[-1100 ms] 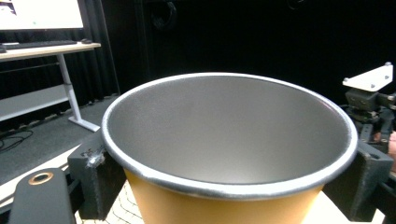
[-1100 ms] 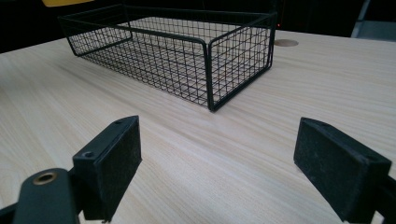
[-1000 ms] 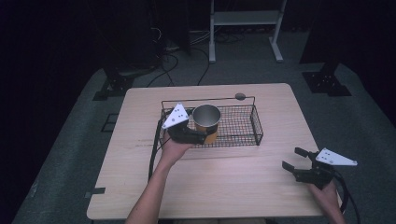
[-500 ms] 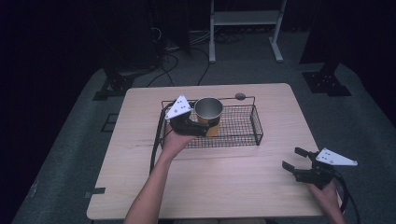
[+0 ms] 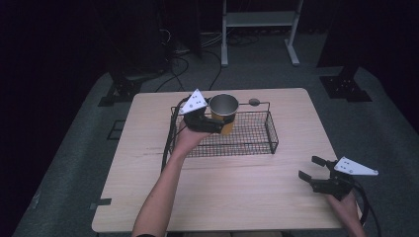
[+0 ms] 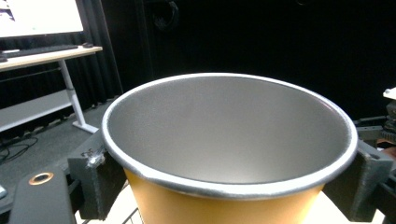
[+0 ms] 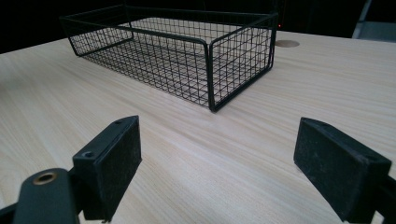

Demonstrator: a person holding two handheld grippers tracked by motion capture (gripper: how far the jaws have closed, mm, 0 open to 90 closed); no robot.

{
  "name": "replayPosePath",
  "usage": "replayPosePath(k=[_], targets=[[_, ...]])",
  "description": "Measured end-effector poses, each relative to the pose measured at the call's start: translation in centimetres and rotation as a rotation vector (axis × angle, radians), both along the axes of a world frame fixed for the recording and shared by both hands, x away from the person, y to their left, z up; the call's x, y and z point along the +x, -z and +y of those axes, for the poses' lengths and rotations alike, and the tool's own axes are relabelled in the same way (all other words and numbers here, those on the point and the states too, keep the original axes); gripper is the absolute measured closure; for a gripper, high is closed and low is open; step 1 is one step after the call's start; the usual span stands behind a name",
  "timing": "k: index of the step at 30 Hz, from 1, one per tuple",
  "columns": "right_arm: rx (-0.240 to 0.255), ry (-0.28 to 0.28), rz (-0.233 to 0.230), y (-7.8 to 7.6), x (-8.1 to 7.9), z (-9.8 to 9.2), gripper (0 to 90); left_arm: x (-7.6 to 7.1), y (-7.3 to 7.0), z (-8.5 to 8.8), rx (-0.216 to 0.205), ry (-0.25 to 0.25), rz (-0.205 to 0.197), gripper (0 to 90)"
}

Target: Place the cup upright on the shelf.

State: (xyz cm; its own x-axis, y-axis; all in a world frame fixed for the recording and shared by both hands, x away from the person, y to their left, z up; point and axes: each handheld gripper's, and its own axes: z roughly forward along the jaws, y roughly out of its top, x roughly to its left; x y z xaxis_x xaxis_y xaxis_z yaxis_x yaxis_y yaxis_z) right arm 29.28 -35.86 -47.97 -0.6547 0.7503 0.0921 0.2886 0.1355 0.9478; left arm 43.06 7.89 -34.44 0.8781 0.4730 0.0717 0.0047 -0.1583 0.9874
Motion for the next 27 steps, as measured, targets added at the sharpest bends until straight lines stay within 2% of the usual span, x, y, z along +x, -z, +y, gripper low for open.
replayPosePath(k=[5, 9, 13, 16, 27], targets=[[0.004, 0.000, 0.003, 0.0, 0.0, 0.0, 14.0, 1.3, 0.2, -0.4, 0.026, 0.013, -0.003, 12.9], [0.001, -0.002, 0.001, 0.0, 0.0, 0.0, 14.0, 2.3, 0.6, -0.6, 0.024, 0.017, 0.014, 12.9], [0.006, -0.003, 0.001, 0.0, 0.0, -0.1, 14.0, 3.4, 1.2, -0.6, 0.052, 0.021, 0.033, 12.9], [0.001, -0.004, 0.001, 0.0, 0.0, 0.0, 14.0, 4.0, 1.8, -0.6, 0.057, 0.026, 0.052, 12.9], [0.006, -0.006, 0.001, 0.0, 0.0, -0.1, 14.0, 5.3, 3.9, -1.1, 0.106, 0.043, 0.088, 12.8]])
